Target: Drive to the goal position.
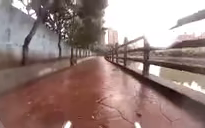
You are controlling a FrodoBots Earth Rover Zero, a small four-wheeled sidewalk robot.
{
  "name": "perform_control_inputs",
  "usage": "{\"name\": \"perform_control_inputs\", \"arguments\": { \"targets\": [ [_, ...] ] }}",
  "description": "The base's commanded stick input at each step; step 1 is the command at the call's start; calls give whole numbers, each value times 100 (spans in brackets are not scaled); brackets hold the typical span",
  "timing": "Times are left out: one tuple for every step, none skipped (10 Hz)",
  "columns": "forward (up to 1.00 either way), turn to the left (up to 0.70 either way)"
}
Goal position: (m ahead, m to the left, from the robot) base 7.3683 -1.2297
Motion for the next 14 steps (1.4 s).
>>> {"name": "perform_control_inputs", "arguments": {
  "targets": [
    [50, 0],
    [50, 0],
    [50, 0],
    [50, 0],
    [50, 0],
    [50, 0],
    [50, 0],
    [50, 0],
    [50, 0],
    [50, 0],
    [50, 0],
    [50, 0],
    [50, 0],
    [50, 0]
  ]
}}
